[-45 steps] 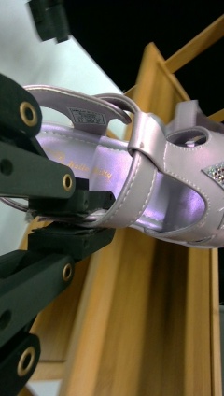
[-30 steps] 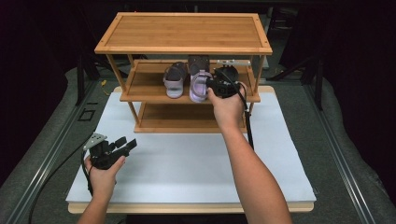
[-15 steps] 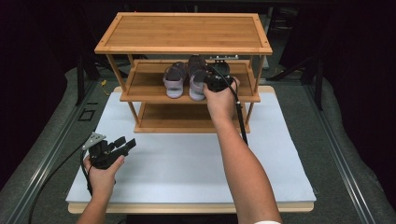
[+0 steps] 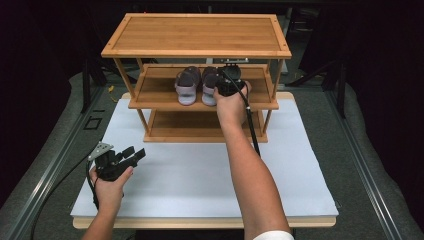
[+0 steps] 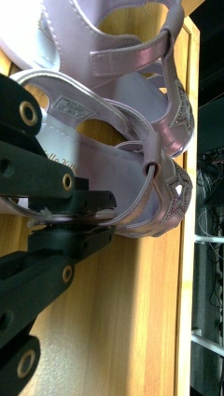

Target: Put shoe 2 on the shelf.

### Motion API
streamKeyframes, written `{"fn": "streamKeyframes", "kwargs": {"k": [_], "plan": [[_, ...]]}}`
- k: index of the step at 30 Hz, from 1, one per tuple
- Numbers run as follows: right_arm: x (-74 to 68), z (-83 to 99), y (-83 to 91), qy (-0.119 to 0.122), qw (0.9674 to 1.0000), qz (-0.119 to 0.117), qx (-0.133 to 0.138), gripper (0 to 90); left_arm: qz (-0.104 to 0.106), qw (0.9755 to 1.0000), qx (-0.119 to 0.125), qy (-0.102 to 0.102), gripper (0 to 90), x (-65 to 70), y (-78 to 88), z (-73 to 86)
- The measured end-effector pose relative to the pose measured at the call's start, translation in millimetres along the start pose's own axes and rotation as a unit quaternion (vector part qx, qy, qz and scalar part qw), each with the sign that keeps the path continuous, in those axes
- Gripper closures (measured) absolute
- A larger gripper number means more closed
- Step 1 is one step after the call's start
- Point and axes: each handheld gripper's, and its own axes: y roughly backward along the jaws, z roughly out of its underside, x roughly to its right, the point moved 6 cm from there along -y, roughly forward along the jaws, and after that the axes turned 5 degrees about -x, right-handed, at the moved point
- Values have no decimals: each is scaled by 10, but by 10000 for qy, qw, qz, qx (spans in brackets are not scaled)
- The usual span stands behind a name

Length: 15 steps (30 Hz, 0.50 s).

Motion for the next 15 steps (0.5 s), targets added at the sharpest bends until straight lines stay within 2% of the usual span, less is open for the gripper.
{"fn": "streamKeyframes", "kwargs": {"k": [2,3,5,8,10,12,13,15], "plan": [[-9,-11,-19,81,9998,-186,20,827,11,10000,22,12,465,-2,1,-4],[0,-14,-29,62,9999,-64,68,825,15,10000,34,14,465,-5,-2,-5],[3,-13,-27,27,9999,-66,79,812,12,10000,13,18,465,-9,-6,-3],[-31,-26,-19,-57,9993,-255,274,718,7,10000,-5,13,465,-12,-9,1],[-38,-19,8,-19,9991,-345,232,653,8,10000,6,14,465,-12,-9,0],[-59,-21,35,-93,9980,-483,399,600,5,10000,13,13,465,-11,-6,-1],[-72,-10,58,-216,9974,-531,426,583,3,10000,17,12,465,-10,-5,-1],[-72,9,80,-127,9968,-633,474,571,3,10000,25,8,465,-9,-1,-2]]}}
